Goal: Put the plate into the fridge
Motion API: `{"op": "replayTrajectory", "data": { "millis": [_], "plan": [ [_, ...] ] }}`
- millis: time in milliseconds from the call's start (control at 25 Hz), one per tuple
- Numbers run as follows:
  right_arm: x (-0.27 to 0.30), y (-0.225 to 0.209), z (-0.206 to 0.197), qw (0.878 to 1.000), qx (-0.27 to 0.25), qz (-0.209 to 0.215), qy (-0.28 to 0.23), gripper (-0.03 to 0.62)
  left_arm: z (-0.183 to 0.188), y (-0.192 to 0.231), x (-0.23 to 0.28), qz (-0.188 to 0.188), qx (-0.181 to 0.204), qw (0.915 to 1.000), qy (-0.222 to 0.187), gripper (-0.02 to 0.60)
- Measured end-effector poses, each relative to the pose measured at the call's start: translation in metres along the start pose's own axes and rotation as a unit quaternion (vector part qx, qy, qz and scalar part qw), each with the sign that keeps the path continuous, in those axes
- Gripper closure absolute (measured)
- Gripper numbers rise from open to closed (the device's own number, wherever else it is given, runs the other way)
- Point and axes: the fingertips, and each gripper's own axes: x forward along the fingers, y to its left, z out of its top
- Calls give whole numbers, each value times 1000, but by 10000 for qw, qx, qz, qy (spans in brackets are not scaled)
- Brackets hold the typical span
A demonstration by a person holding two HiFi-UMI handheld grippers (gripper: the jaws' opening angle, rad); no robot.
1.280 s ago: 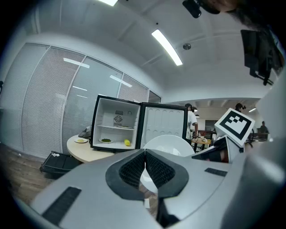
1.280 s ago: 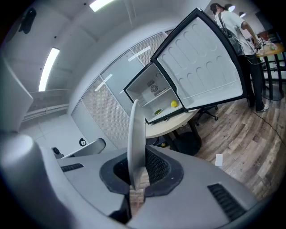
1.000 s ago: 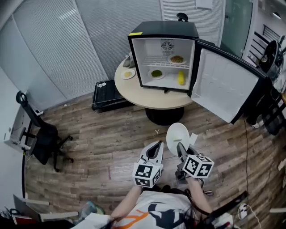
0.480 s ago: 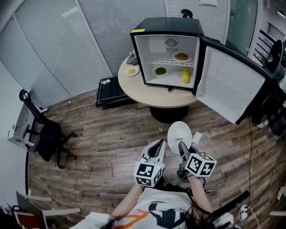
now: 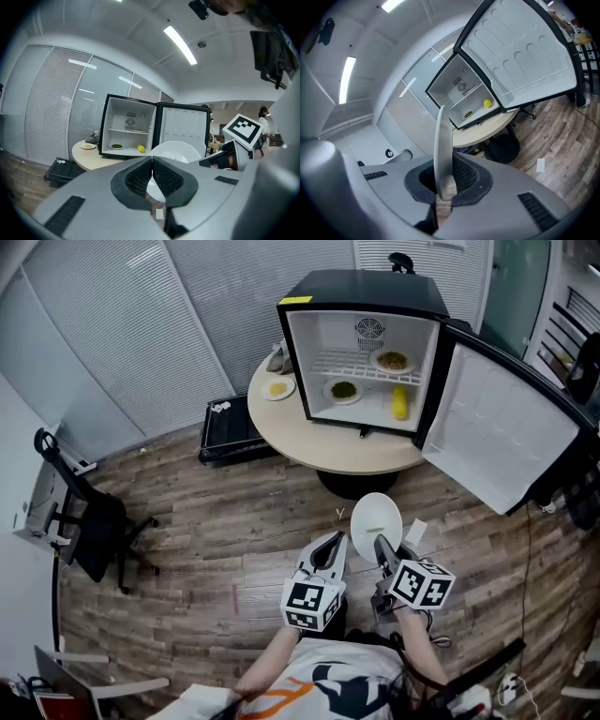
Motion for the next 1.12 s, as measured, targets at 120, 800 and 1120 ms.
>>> {"op": "replayTrajectory", "data": {
  "millis": [120,800,1120],
  "plan": [
    [23,1,8,10000,78,-21,29,572,5,20,20,-46,-45,10000,19,569],
    [156,11,52,9975,554,-432,-2,572,31,143,117,-669,-179,9975,161,569],
    [188,19,69,9953,692,-641,-219,572,45,177,144,-1026,-166,9946,57,569]
  ]
}}
